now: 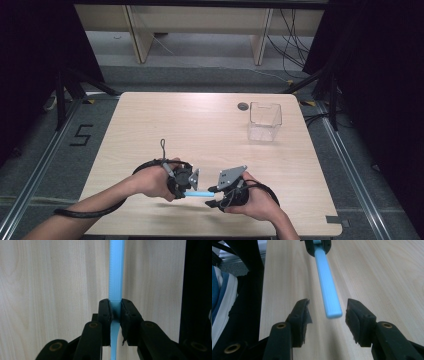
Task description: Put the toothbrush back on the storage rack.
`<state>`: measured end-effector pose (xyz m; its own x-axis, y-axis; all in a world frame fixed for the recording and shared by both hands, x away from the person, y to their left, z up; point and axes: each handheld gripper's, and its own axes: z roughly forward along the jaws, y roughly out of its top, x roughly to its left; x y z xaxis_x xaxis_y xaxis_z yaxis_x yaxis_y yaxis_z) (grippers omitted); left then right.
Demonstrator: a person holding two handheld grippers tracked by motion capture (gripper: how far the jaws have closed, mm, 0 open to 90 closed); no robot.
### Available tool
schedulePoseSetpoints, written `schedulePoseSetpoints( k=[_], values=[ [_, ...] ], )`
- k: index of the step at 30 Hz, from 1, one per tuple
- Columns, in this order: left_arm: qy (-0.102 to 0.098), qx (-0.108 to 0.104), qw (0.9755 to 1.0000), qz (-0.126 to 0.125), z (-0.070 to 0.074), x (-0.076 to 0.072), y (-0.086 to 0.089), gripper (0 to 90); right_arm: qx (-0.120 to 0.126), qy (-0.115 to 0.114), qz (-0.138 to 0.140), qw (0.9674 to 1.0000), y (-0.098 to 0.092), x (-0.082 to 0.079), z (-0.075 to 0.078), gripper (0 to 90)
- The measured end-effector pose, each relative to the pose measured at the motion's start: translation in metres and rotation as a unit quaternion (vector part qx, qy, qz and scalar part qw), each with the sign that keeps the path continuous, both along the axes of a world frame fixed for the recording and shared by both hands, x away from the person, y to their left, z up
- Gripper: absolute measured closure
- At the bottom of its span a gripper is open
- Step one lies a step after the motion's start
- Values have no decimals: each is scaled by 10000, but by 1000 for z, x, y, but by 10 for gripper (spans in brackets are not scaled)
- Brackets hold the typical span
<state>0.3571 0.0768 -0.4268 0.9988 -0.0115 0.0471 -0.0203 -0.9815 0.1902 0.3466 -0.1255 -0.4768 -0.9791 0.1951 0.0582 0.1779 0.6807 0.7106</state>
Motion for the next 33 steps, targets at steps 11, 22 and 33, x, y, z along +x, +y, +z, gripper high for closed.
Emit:
schedulePoseSetpoints(
  k=[11, 22, 33],
  values=[
    [-39, 28, 9999, -119, 0, -4, -4, 781, 166, -29, 203, 9997, 6, 2, 2, 664],
    [-65, 26, 9997, -234, 1, -8, -9, 781, 246, 116, 395, 9988, 10, 1, -1, 730],
    [-40, -3, 9996, -274, 2, -11, -10, 778, 216, 105, 458, 9987, 10, 0, -3, 787]
  ],
)
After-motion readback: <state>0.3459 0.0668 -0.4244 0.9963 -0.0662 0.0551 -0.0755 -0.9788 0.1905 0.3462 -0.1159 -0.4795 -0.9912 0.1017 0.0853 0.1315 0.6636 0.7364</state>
